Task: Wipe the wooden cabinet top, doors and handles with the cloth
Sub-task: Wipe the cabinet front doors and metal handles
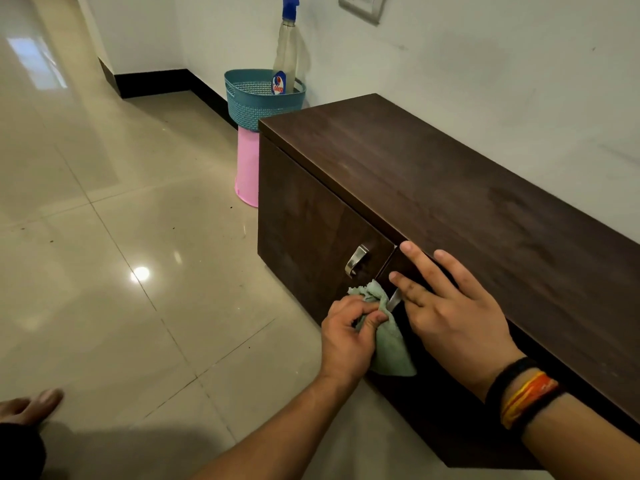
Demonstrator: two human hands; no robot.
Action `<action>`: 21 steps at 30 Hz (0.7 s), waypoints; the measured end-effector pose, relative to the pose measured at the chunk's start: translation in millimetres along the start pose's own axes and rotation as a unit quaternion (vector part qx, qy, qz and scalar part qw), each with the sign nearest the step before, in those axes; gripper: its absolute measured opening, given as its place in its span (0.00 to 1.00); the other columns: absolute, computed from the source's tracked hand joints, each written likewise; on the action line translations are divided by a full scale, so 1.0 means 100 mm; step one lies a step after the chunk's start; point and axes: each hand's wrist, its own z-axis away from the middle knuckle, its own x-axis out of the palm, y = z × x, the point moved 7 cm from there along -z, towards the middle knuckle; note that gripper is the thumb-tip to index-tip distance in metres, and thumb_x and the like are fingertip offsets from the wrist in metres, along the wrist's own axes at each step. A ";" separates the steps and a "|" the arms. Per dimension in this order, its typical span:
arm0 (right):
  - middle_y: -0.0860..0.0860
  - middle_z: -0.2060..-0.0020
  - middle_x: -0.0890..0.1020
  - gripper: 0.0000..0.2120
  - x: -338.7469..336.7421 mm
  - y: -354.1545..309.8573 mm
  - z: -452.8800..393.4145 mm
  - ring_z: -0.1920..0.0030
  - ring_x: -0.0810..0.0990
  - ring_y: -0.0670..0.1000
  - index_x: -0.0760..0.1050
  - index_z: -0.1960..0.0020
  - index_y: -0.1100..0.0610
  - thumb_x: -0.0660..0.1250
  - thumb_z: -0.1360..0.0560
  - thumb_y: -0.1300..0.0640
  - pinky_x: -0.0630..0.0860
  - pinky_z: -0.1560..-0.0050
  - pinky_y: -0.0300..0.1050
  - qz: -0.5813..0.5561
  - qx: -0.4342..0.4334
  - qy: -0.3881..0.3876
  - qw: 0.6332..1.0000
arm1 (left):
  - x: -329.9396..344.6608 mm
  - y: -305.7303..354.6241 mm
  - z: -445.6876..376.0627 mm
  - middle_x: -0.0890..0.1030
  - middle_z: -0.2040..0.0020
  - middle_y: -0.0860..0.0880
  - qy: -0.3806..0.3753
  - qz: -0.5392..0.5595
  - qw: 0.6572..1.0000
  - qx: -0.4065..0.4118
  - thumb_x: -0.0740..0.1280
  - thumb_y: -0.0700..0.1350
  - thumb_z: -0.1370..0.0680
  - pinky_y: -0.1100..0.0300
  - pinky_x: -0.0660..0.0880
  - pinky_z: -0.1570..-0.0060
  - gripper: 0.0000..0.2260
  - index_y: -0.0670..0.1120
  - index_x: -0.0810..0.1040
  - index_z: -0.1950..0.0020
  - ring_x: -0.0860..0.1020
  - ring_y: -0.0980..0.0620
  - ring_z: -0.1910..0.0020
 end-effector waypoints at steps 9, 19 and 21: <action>0.55 0.38 0.82 0.18 0.02 0.01 0.00 0.24 0.64 0.63 0.82 0.41 0.62 0.55 0.20 0.59 0.55 0.24 0.59 0.023 -0.006 0.008 1.000 | 0.09 0.29 -0.08 0.82 0.56 0.55 0.017 0.052 0.998 0.018 0.71 0.49 0.25 0.48 0.80 0.51 0.02 0.52 0.83 0.56 0.81 0.51 0.53; 0.56 0.39 0.83 0.21 0.02 0.01 0.02 0.24 0.64 0.63 0.82 0.42 0.62 0.52 0.21 0.59 0.47 0.24 0.59 0.009 -0.002 0.000 1.000 | 0.02 -0.03 -0.01 0.83 0.54 0.57 0.001 0.043 0.999 -0.022 0.75 0.46 0.27 0.48 0.80 0.48 0.03 0.49 0.86 0.55 0.81 0.53 0.51; 0.55 0.39 0.83 0.20 0.03 0.01 0.02 0.24 0.63 0.63 0.82 0.41 0.62 0.54 0.21 0.59 0.47 0.23 0.61 0.013 -0.009 0.001 1.000 | 0.04 0.12 -0.05 0.83 0.54 0.54 -0.002 0.059 0.998 -0.005 0.74 0.47 0.26 0.49 0.80 0.48 0.04 0.48 0.86 0.54 0.82 0.53 0.51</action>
